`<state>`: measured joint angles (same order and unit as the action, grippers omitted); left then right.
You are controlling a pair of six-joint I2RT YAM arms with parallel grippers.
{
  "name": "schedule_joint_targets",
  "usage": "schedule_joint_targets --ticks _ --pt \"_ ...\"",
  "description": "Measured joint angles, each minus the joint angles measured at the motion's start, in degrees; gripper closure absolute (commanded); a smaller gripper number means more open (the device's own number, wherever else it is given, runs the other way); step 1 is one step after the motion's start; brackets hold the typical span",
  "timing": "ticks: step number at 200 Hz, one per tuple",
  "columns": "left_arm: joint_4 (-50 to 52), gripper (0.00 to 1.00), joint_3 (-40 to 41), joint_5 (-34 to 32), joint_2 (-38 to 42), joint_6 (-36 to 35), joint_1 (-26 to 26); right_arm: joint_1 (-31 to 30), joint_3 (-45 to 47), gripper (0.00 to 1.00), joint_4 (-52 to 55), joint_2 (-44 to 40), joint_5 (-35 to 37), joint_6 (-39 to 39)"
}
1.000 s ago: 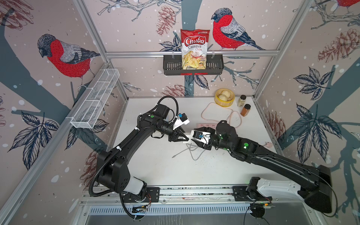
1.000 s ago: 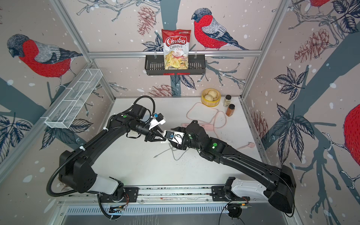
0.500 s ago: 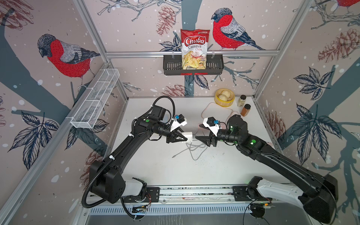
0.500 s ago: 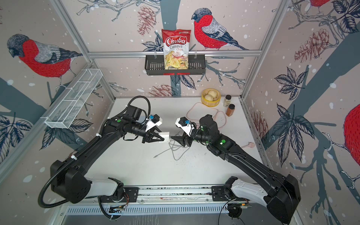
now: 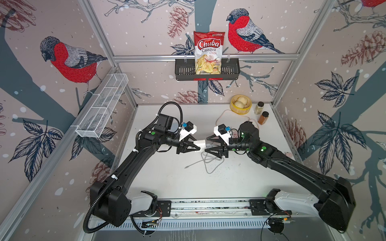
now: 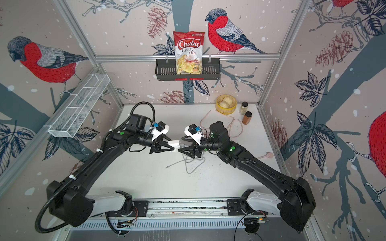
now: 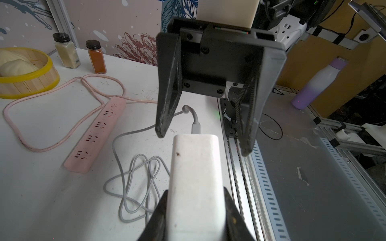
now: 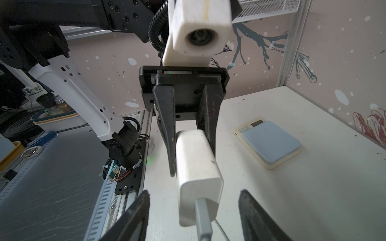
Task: Charge the electronic scale
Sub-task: Insert the plug into the socket.
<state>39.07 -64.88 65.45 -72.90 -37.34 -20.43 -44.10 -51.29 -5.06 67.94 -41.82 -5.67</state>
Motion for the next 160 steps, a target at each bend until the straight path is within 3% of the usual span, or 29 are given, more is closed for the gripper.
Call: schedule_joint_targets --ticks 38,80,90,119,129,133,139,141,160 --pt "-3.9 1.0 3.3 2.0 1.9 3.0 0.0 -0.1 -1.0 0.5 -1.4 2.4 -1.6 0.3" --pt "-6.8 1.0 4.4 1.7 2.7 6.5 0.4 -0.1 -1.3 0.95 -6.2 4.4 -4.0 3.8" --pt "-6.6 0.92 4.5 1.1 2.7 6.9 0.5 0.0 -1.1 1.0 -6.9 4.8 -4.0 4.4" --pt "-8.0 0.67 5.1 -0.6 4.3 8.2 0.3 0.0 -1.4 1.0 -7.0 4.6 -4.0 5.1" --pt "-9.1 0.55 5.3 -1.3 5.1 9.0 0.1 0.3 -1.9 1.0 -6.6 4.5 -3.9 4.9" --pt "-9.7 0.45 5.3 -1.6 5.4 9.3 0.1 0.5 -2.3 1.0 -6.3 4.5 -3.9 4.7" --pt "-11.0 0.07 5.4 -3.4 5.9 9.8 0.0 0.8 -3.0 1.0 -5.5 4.5 -3.3 4.8" --pt "-11.4 0.03 5.4 -4.0 6.0 9.9 -0.1 0.9 -3.2 1.0 -5.3 4.5 -3.1 4.7" --pt "-14.9 0.02 6.1 -7.6 7.5 11.9 -0.2 3.0 -6.3 1.0 -1.4 4.5 -0.4 4.6"
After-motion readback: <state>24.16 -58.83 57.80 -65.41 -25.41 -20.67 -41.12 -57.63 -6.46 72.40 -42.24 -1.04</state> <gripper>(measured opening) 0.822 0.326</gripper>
